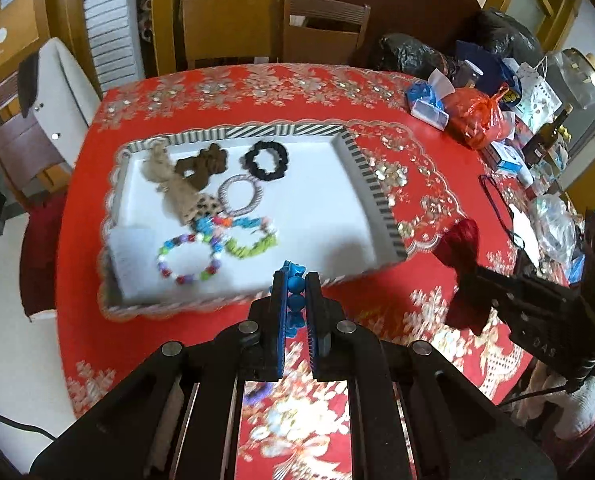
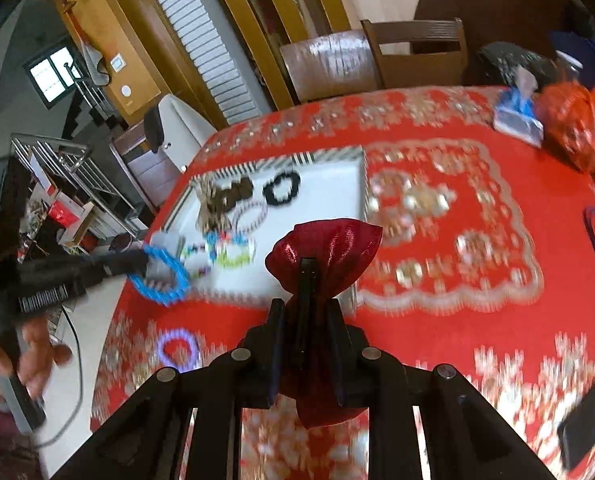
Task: Organize jewelry
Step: 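Carry red bow and blue bracelet into the striped tray and open both grippers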
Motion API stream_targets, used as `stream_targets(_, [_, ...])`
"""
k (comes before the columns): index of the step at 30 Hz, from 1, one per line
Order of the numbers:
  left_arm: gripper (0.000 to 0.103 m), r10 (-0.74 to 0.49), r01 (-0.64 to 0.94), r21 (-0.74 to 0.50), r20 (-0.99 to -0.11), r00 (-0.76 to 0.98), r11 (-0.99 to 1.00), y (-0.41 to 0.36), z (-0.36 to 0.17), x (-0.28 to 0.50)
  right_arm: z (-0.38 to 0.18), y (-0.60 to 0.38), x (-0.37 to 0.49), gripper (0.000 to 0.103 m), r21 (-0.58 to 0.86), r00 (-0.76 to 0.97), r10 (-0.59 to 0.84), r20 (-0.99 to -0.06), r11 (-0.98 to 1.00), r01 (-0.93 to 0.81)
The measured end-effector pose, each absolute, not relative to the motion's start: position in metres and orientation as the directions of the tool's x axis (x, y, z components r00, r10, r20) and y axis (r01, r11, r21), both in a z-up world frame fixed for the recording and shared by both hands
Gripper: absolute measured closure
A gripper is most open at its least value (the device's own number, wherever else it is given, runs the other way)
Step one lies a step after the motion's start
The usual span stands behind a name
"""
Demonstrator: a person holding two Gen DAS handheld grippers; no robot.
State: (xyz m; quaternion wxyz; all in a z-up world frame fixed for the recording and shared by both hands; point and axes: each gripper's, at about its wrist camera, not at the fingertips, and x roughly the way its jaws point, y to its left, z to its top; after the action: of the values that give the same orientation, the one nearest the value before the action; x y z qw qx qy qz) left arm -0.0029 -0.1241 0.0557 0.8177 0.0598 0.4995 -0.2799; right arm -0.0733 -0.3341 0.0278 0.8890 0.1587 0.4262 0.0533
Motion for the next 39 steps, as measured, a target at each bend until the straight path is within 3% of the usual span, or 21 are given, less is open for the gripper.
stream_targets(16, [0.096, -0.486, 0.436, -0.386, -0.862, 0.143, 0.813, -0.196, -0.013, 0.092, -0.015, -0.343, 0.075, 0.084, 0.277, 0.514, 0.238, -0.824, 0.961, -0.002])
stream_targets(28, [0.096, -0.352, 0.380, -0.259, -0.914, 0.199, 0.888, -0.175, -0.044, 0.121, -0.058, -0.345, 0.138, 0.084, 0.242, 0.434, 0.217, -0.874, 0.970, 0.002])
stream_targets(39, [0.096, -0.310, 0.371, -0.215, -0.926, 0.216, 0.903, -0.180, -0.052, 0.127, -0.066, -0.346, 0.153, 0.084, 0.240, 0.430, 0.218, -0.876, 0.971, -0.003])
